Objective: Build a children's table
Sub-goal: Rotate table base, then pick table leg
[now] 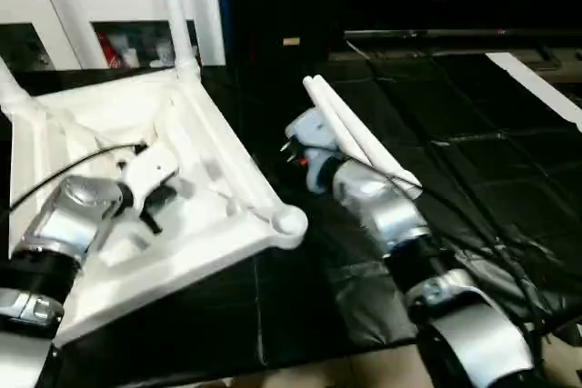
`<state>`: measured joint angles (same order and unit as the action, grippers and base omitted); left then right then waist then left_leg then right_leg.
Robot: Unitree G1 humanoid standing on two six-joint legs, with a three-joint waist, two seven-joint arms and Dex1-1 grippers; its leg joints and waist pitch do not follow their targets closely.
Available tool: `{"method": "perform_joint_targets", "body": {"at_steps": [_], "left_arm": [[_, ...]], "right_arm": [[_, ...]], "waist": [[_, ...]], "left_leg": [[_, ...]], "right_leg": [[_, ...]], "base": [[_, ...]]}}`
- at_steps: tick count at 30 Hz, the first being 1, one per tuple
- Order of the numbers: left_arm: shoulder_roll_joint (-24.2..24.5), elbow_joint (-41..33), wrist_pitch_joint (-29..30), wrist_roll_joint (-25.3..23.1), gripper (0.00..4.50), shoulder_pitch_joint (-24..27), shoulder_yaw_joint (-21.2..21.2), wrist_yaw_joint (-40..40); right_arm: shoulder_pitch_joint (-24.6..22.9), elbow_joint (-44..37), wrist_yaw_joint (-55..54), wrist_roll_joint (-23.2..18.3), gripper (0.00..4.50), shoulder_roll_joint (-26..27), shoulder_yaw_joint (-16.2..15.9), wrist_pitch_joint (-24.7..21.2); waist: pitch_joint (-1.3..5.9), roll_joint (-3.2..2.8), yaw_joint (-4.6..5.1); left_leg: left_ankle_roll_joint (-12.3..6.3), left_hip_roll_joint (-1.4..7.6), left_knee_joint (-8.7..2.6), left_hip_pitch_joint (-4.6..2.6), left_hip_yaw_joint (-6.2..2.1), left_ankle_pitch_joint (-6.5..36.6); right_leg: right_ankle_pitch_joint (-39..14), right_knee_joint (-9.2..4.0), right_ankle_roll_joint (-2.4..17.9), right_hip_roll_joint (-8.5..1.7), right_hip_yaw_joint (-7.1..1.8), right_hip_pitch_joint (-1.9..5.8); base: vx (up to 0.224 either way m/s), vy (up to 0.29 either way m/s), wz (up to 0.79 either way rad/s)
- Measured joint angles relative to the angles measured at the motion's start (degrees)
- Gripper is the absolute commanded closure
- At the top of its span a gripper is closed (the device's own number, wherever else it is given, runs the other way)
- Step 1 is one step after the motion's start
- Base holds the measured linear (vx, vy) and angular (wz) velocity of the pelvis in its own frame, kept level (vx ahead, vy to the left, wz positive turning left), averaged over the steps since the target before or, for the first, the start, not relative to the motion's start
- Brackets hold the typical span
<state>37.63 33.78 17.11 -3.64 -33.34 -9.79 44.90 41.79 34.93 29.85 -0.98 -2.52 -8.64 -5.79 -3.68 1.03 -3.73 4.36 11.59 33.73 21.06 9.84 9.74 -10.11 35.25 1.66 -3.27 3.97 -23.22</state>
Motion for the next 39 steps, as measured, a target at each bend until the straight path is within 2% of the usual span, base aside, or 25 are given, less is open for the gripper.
{"method": "perform_joint_targets", "body": {"at_steps": [2,7,11,14,17,21,23,26,33,39], "left_arm": [[0.5,-2.5,0.0,1.6,4.40,0.5,1.0,1.9],[2.7,-9.0,0.6,4.9,4.40,3.7,2.1,7.6],[3.5,-14.1,1.9,7.9,4.40,5.9,2.5,11.1],[3.0,-20.3,6.5,12.9,4.40,5.8,6.6,11.6],[1.9,-24.1,10.2,16.4,4.04,5.4,9.2,11.3],[-0.3,-28.9,14.3,19.2,3.74,7.0,9.7,10.5],[-0.4,-31.5,15.4,19.9,3.49,8.4,9.2,10.5],[0.1,-36.0,17.9,20.6,3.38,11.8,9.2,10.5],[0.7,-45.5,25.0,24.9,2.81,15.6,9.7,9.7],[1.5,-50.7,29.2,26.6,2.38,17.6,10.2,8.7]], "right_arm": [[-1.7,-2.8,1.3,-0.4,0.00,-1.5,0.1,-1.3],[-4.8,-8.9,3.2,-1.3,0.00,-3.5,0.3,-6.5],[-5.1,-8.9,0.7,-1.7,0.00,-4.0,2.1,-9.3],[-1.0,-2.7,-5.9,-1.0,0.00,-4.4,4.9,-13.2],[2.7,1.1,-8.1,-0.5,0.00,-4.8,5.8,-15.3],[9.0,9.8,-9.6,-0.5,0.00,-4.9,6.1,-15.4],[11.8,13.5,-10.6,-0.5,0.00,-5.2,6.4,-15.3],[16.8,22.4,-12.6,0.3,0.00,-5.6,6.8,-14.9],[18.3,30.9,-16.2,1.6,0.00,-6.1,8.1,-14.8],[19.6,36.3,-16.2,1.4,0.00,-6.3,8.5,-13.8]], "waist": [[0.00,0.27,-0.24],[-0.01,0.28,-0.72],[-0.03,0.26,-1.13],[-0.05,0.25,-1.35],[-0.05,0.23,-1.28],[-0.07,0.21,-1.07],[-0.07,0.21,-0.94],[-0.10,0.37,-0.70],[-0.21,0.74,-1.34],[-0.20,0.76,-1.26]], "left_leg": [[-0.03,0.00,-0.04,0.04,0.01,0.0],[-0.06,0.00,-0.07,-0.03,0.07,0.0],[-0.02,0.00,-0.05,-0.10,0.07,0.0],[0.04,-0.01,0.00,-0.11,0.07,0.0],[0.05,-0.01,0.02,-0.22,0.06,0.0],[0.09,0.00,0.09,-0.18,0.06,0.0],[0.11,0.01,0.07,-0.17,0.06,-0.1],[0.11,0.03,0.08,-0.07,0.05,-0.1],[0.11,0.03,0.15,0.07,0.08,-0.1],[0.14,0.03,0.20,0.01,0.07,-0.1]], "right_leg": [[0.0,-0.08,0.0,0.00,0.01,-0.01],[0.0,-0.10,0.0,-0.01,-0.04,-0.02],[0.0,0.01,0.0,-0.01,-0.04,-0.01],[0.0,0.12,0.1,-0.01,-0.04,-0.01],[0.0,0.22,0.0,-0.01,-0.05,0.05],[0.0,0.36,0.1,-0.01,-0.07,-0.03],[0.0,0.38,0.1,0.00,-0.06,-0.04],[-0.2,0.47,0.1,0.00,-0.04,-0.14],[-0.2,0.56,0.1,-0.01,-0.05,-0.25],[-0.2,0.77,0.1,-0.01,-0.07,-0.30]], "base": [[0.000,0.000,0.00],[0.000,0.000,0.00],[0.000,0.000,0.00],[0.000,0.000,0.00],[0.000,0.000,0.00],[0.000,0.000,0.00],[0.000,0.000,0.00],[0.000,0.000,0.00],[0.000,0.000,0.00],[0.000,0.000,0.00]]}}
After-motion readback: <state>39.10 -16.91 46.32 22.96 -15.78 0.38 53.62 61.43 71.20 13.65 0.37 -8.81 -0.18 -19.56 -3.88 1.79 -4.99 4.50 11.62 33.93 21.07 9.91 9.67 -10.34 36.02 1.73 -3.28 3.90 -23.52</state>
